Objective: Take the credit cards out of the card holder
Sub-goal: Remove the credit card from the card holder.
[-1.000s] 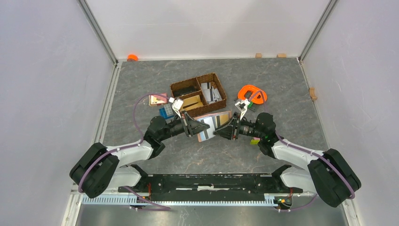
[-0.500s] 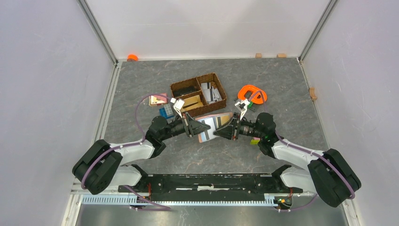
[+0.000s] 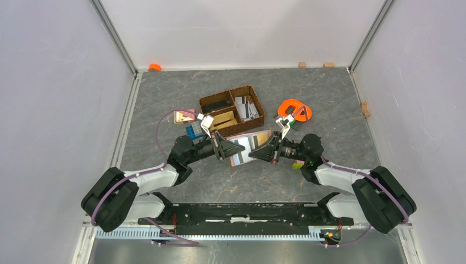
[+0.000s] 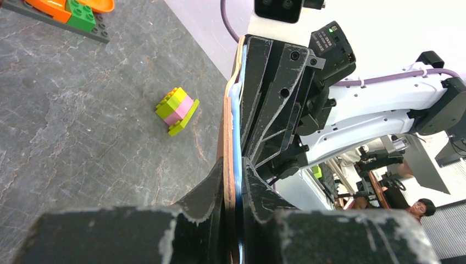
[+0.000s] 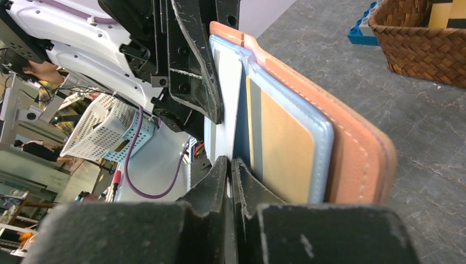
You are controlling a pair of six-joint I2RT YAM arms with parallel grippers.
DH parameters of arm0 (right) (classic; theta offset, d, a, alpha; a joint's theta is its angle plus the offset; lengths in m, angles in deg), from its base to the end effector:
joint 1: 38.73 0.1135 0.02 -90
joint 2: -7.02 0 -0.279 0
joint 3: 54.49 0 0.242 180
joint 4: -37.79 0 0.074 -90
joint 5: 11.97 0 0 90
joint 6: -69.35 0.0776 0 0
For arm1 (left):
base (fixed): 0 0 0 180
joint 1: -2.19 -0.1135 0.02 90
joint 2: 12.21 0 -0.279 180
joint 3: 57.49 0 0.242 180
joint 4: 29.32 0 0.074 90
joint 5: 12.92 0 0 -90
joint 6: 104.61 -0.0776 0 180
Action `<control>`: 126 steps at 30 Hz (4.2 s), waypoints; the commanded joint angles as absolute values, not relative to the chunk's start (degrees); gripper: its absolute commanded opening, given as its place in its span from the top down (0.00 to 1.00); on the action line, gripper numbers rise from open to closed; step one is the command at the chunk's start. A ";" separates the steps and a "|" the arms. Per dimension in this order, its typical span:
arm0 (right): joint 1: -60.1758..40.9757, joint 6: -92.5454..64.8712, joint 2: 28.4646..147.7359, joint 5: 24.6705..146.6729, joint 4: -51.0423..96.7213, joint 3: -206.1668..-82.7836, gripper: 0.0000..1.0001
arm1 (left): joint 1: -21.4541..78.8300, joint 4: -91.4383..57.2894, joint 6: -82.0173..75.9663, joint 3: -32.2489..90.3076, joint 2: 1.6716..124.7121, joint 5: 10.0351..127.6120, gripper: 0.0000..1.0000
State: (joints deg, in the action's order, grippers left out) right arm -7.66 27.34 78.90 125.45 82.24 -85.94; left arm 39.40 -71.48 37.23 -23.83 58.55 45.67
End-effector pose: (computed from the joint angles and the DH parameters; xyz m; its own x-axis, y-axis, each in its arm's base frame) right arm 0.1792 0.1747 0.2306 -0.6867 0.1732 -0.7060 -0.6994 0.1073 0.7067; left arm 0.1832 -0.1899 0.2433 -0.6875 -0.3206 -0.6516 0.6296 0.1841 -0.7548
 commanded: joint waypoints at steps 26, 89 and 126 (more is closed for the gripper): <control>-12.90 28.82 76.30 125.00 83.62 -83.80 1.00 | 38.49 -80.36 39.62 -24.07 61.00 45.00 0.92; -12.38 37.91 77.64 127.34 98.96 -81.69 1.00 | 38.66 -86.18 42.90 -23.19 63.46 40.08 0.50; -19.17 19.06 69.84 117.55 72.02 -84.01 1.00 | 37.74 -57.28 29.65 -25.98 45.02 60.83 0.98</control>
